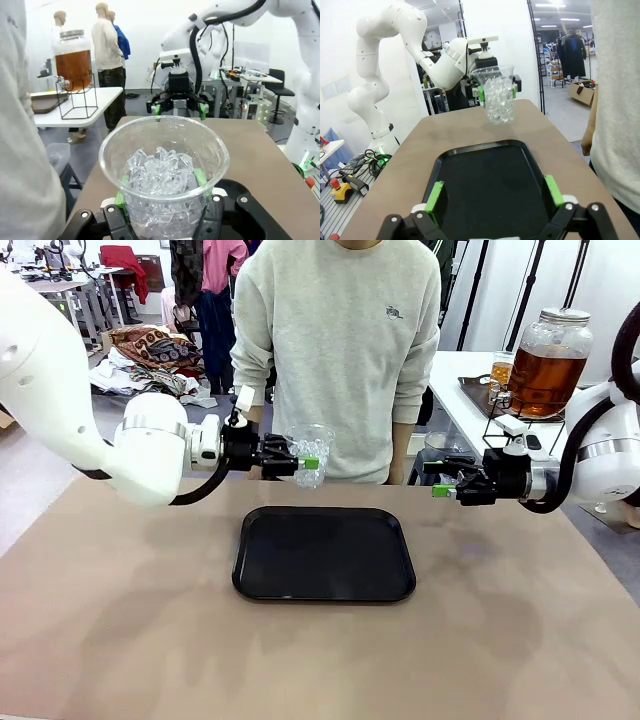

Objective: Pour the drink into the iced cup.
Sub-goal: Pick up the iced cup indicated by the human and present it to them, then open the gripper to release the iced cup you were holding.

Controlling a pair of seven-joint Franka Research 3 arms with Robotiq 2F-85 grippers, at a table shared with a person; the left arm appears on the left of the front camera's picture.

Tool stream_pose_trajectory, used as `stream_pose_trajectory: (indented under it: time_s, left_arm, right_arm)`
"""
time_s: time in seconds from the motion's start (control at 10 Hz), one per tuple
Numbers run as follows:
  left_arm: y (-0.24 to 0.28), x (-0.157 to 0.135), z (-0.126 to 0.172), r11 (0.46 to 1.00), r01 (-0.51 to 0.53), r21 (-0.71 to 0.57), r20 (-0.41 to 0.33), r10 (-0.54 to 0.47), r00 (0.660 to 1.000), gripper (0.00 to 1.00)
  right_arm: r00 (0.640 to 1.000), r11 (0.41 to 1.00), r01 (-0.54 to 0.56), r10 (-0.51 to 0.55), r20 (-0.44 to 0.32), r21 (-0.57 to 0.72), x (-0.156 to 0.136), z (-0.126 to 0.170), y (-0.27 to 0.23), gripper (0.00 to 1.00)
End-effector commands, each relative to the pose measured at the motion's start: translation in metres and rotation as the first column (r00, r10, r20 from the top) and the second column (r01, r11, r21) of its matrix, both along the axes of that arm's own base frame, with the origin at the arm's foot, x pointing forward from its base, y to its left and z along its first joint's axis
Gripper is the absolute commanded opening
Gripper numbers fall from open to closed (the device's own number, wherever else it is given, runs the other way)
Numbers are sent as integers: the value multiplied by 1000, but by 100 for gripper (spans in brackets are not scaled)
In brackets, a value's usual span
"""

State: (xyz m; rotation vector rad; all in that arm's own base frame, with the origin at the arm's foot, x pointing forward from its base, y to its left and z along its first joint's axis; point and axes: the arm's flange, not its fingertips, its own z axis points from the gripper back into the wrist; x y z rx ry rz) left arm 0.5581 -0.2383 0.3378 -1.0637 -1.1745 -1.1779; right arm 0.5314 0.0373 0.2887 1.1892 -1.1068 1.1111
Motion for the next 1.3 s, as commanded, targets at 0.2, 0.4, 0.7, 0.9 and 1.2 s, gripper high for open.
stream_pose_trajectory:
  time_s: [0.2,0.4,0.7,0.9,1.2]
  left_arm:
    - [-1,4,5,1000,-6,2,9,6,1000,61]
    - [-1,4,5,1000,-6,2,9,6,1000,61]
    - [-1,4,5,1000,-6,2,9,6,1000,61]
    - [-1,4,5,1000,-6,2,9,6,1000,61]
    - [-1,4,5,1000,-6,2,9,6,1000,61]
  right_arm:
    - [1000,1000,-2,2,-2,-2,1,3,2,100]
    - [1000,1000,-2,2,-2,-2,1,3,2,100]
    - [1000,1000,-2,2,-2,-2,1,3,2,100]
    - [1000,1000,-2,2,-2,-2,1,3,2,100]
    - [1000,1000,-2,2,-2,-2,1,3,2,100]
